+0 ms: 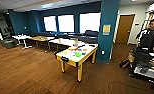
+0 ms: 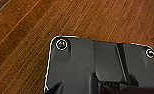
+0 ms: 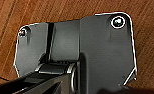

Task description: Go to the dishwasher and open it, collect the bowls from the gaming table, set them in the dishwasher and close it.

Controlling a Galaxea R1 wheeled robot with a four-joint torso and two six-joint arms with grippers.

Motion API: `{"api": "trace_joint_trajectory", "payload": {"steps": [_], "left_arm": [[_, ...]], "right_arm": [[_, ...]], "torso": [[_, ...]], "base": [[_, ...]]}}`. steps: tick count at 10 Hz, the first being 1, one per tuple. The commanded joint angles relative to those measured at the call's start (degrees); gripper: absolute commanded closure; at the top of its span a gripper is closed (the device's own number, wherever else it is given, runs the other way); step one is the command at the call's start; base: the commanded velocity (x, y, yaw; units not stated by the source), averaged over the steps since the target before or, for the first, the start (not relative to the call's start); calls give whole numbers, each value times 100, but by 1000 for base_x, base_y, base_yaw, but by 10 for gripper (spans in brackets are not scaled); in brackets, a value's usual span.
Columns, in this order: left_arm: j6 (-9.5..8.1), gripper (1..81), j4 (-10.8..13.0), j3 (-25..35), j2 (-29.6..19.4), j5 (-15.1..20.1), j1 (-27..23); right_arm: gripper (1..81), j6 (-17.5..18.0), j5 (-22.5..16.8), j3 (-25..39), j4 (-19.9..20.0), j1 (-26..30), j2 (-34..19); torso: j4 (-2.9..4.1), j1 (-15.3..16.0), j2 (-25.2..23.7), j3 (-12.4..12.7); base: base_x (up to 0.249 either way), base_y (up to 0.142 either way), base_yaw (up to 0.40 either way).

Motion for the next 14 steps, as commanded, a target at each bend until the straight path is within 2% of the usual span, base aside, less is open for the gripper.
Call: {"api": "trace_joint_trajectory", "payload": {"steps": [1,4,5,14], "left_arm": [[29,10,56,-13,-47,254,-301],[29,10,30,-13,-38,246,-300],[29,10,47,-13,-47,245,-300],[64,10,47,-22,6,237,-292]], "right_arm": [[10,-6,-308,6,1,331,22],[10,-6,-308,6,1,331,22],[10,-6,-308,6,1,331,22],[10,-6,-316,6,1,330,31]], "torso": [[0,3,0,0],[0,3,0,0],[0,3,0,0],[0,3,0,0]], "base": [[0,0,-347],[0,0,-342],[0,-142,0],[0,0,0]]}}
